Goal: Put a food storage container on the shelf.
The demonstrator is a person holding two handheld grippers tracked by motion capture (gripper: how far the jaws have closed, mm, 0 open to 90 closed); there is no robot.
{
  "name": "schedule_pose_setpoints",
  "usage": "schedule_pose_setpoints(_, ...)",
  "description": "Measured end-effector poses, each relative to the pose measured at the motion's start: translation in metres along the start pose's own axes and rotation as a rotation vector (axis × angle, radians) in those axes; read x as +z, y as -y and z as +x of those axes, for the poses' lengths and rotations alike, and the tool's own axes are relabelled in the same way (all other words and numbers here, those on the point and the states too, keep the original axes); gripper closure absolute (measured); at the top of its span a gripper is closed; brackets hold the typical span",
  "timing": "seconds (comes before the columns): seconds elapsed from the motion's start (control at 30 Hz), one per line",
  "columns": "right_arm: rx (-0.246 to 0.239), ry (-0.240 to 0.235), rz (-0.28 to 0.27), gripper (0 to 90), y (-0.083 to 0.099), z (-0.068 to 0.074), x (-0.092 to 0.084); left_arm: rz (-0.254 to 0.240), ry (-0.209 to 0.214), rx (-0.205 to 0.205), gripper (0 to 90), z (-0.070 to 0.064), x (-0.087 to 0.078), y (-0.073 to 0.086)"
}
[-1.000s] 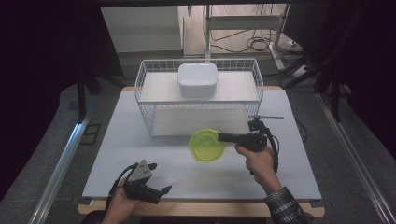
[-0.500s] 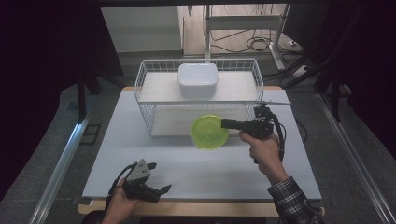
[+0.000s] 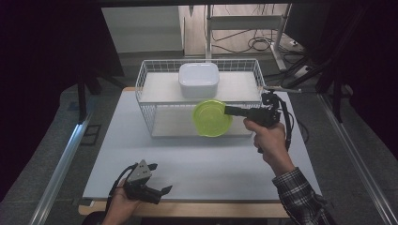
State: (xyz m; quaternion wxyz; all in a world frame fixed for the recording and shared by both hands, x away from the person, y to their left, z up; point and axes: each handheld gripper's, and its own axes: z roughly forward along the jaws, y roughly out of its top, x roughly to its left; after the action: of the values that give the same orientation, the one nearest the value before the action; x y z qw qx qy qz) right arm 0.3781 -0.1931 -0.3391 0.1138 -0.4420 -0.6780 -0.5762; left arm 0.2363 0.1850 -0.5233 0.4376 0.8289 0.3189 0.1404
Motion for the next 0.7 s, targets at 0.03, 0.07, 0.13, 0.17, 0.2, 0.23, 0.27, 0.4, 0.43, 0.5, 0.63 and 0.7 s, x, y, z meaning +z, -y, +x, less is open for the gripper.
schedule_pose_setpoints(0.03, -0.001, -0.002, -0.006, 81.6, -0.003, 0.002, -0.001, 0.0, 0.0, 0.001, 3.8, 0.0, 0.0, 0.0)
schedule_pose_setpoints(0.07, -0.005, -0.003, -0.011, 81.7, -0.005, 0.003, -0.001, 0.0, 0.0, 0.001, 3.8, 0.0, 0.0, 0.0)
schedule_pose_setpoints(0.13, -0.01, -0.004, -0.019, 81.7, -0.011, 0.007, -0.002, -0.001, 0.0, 0.001, 3.8, 0.0, 0.0, 0.0)
schedule_pose_setpoints(0.17, -0.013, -0.006, -0.019, 81.7, -0.014, 0.009, -0.002, 0.0, 0.001, 0.001, 3.9, 0.0, 0.0, 0.0)
schedule_pose_setpoints(0.2, -0.018, -0.001, -0.023, 81.6, -0.017, 0.011, -0.002, 0.0, 0.001, 0.001, 3.8, 0.0, 0.0, 0.0)
schedule_pose_setpoints(0.23, -0.018, -0.002, -0.027, 81.6, -0.019, 0.013, -0.002, -0.003, 0.002, -0.002, 3.8, 0.0, 0.0, 0.0)
schedule_pose_setpoints(0.27, -0.021, -0.004, -0.027, 81.6, -0.022, 0.015, -0.002, -0.003, 0.002, -0.001, 3.8, 0.0, 0.0, 0.0)
schedule_pose_setpoints(0.4, -0.016, -0.009, -0.043, 81.7, -0.033, 0.019, 0.0, -0.002, 0.004, 0.0, 3.8, 0.0, 0.0, 0.0)
schedule_pose_setpoints(0.43, -0.016, -0.008, -0.047, 81.7, -0.035, 0.02, 0.001, -0.002, 0.004, 0.0, 3.8, 0.0, 0.0, 0.0)
schedule_pose_setpoints(0.5, -0.011, -0.01, -0.055, 81.6, -0.039, 0.021, 0.003, -0.001, 0.006, -0.001, 3.8, 0.0, 0.0, 0.0)
schedule_pose_setpoints(0.63, -0.009, -0.01, -0.074, 81.7, -0.05, 0.024, 0.007, 0.0, 0.006, -0.001, 3.8, -0.001, 0.0, 0.0)
schedule_pose_setpoints(0.7, -0.005, -0.006, -0.083, 81.7, -0.056, 0.026, 0.01, 0.001, 0.007, -0.001, 3.9, 0.0, 0.0, 0.0)
